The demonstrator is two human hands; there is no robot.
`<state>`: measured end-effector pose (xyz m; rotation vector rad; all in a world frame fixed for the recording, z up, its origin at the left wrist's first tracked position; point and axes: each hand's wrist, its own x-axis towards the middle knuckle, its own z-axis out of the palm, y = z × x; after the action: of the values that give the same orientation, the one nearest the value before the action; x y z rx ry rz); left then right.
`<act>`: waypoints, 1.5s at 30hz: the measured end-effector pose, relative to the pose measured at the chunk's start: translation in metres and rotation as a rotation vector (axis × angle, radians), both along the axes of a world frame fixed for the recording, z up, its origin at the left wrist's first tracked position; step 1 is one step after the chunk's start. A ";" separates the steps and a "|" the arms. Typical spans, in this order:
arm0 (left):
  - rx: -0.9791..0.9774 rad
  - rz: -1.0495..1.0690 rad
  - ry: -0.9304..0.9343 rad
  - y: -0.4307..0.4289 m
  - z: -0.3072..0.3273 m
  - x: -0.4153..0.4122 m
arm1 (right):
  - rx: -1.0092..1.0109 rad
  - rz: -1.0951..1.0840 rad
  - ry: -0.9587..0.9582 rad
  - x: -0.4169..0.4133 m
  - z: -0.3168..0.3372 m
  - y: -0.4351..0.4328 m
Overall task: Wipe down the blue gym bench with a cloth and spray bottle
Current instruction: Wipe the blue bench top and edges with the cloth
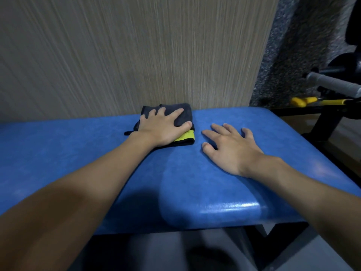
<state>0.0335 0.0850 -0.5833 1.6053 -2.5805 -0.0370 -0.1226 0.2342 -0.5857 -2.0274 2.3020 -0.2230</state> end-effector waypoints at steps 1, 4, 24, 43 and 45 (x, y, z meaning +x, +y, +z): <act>-0.001 -0.008 -0.001 0.007 0.000 0.003 | 0.004 -0.002 -0.001 0.000 0.001 0.000; -0.007 -0.033 -0.015 0.037 0.000 0.016 | 0.017 -0.009 0.002 0.001 0.003 0.001; -0.020 -0.010 -0.024 0.127 0.000 0.053 | -0.031 0.032 -0.049 0.017 0.008 -0.003; -0.007 -0.029 0.003 0.003 -0.001 0.024 | -0.011 -0.011 -0.034 0.023 0.004 0.001; -0.011 -0.038 0.001 0.022 -0.001 0.032 | -0.008 -0.015 -0.027 0.023 0.004 0.001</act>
<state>0.0654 0.1068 -0.5843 1.5527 -2.6060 -0.0262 -0.0993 0.2350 -0.5819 -1.9989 2.3051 -0.2590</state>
